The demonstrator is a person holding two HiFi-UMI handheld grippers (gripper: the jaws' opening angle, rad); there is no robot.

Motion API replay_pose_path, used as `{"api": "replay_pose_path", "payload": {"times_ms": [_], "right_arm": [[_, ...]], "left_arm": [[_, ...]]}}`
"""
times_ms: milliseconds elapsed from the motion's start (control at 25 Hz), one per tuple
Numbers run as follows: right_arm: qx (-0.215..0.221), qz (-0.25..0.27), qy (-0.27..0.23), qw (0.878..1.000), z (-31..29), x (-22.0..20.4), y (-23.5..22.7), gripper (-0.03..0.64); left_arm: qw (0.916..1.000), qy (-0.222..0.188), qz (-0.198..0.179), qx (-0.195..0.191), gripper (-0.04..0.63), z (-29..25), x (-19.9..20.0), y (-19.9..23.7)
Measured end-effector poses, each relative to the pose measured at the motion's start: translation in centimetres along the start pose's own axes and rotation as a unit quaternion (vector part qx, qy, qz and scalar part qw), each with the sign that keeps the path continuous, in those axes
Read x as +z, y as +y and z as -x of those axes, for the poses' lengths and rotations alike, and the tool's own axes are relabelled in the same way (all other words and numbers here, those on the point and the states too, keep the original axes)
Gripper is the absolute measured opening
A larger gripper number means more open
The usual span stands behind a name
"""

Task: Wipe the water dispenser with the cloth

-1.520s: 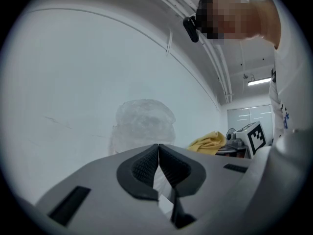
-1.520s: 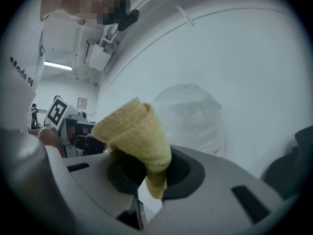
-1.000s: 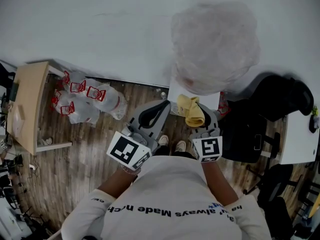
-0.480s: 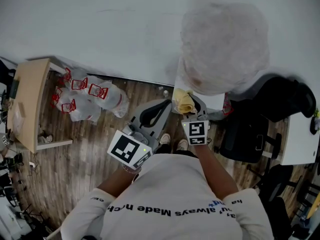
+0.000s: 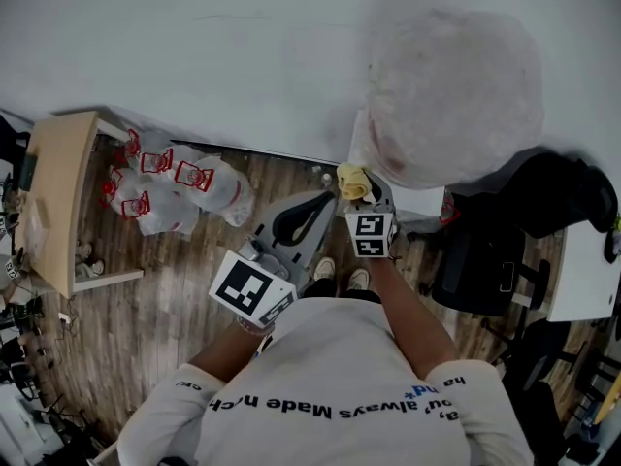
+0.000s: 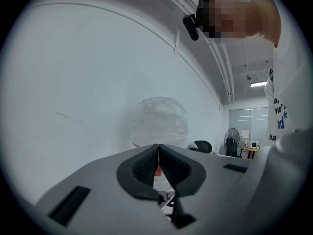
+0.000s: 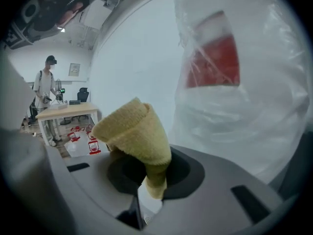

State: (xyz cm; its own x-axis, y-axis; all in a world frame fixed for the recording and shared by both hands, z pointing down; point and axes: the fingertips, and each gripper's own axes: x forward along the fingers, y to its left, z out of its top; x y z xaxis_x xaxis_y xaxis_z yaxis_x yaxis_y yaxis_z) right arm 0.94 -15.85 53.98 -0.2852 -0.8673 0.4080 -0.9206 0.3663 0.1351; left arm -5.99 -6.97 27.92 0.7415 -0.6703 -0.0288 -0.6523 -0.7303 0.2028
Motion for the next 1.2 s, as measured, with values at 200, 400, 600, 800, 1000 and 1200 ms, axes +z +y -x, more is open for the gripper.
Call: {"api": "replay_pose_path", "payload": {"times_ms": [200, 400, 600, 800, 1000, 1200], "right_arm": [[-0.018, -0.018, 0.021, 0.999, -2.2, -1.3, -0.1, 0.066], [-0.040, -0.028, 0.051, 0.997, -4.4, -3.8, -0.9, 0.064], [-0.054, -0.042, 0.073, 0.995, -5.7, -5.5, -1.6, 0.064], [-0.059, -0.045, 0.088, 0.993, -6.3, -6.6, -1.9, 0.064], [-0.060, -0.029, 0.111, 0.992, -6.8, -8.1, -2.1, 0.063], [-0.060, -0.027, 0.129, 0.989, -7.2, -8.5, -2.1, 0.063]], "left_arm": [[1.0000, 0.004, 0.007, -0.002, 0.020, 0.0, -0.3, 0.8], [0.9999, 0.008, 0.008, -0.003, 0.020, 0.0, -0.5, 1.3], [0.9999, 0.012, 0.011, -0.001, 0.020, 0.4, -0.7, 1.7], [0.9998, 0.015, 0.013, 0.000, 0.020, 0.7, -0.9, 1.9], [0.9998, 0.014, 0.014, 0.000, 0.020, 0.8, -0.9, 2.0], [0.9998, 0.013, 0.013, 0.002, 0.020, 0.9, -0.8, 1.9]]}}
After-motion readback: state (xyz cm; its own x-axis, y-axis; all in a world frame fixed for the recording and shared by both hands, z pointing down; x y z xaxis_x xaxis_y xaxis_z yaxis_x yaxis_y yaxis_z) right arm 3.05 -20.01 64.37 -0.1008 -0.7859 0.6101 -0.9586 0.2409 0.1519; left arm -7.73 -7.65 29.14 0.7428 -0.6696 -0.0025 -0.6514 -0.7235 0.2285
